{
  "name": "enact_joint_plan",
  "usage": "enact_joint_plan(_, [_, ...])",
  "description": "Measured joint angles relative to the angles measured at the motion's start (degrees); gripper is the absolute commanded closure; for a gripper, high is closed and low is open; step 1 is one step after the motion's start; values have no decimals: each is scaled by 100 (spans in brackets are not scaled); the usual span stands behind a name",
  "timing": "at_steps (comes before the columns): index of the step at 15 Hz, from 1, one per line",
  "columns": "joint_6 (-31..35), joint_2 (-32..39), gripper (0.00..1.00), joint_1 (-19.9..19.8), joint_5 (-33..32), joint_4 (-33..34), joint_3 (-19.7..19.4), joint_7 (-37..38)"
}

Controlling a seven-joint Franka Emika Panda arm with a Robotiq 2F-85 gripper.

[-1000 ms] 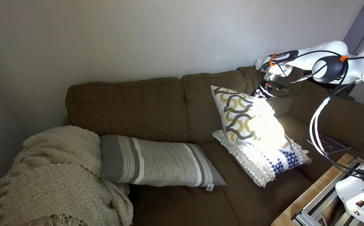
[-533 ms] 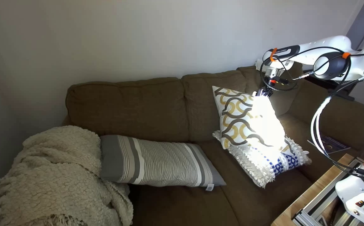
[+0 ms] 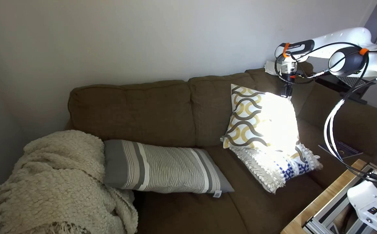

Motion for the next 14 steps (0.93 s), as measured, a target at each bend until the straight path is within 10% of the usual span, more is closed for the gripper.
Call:
enact_joint_plan(5, [-441, -139, 94, 202, -945, 20, -256, -722])
enact_joint_plan(6, [-460, -141, 68, 259, -1139, 33, -311, -838])
enact_joint_plan(14, [-395, -192, 16, 720, -1826, 72, -456, -1029])
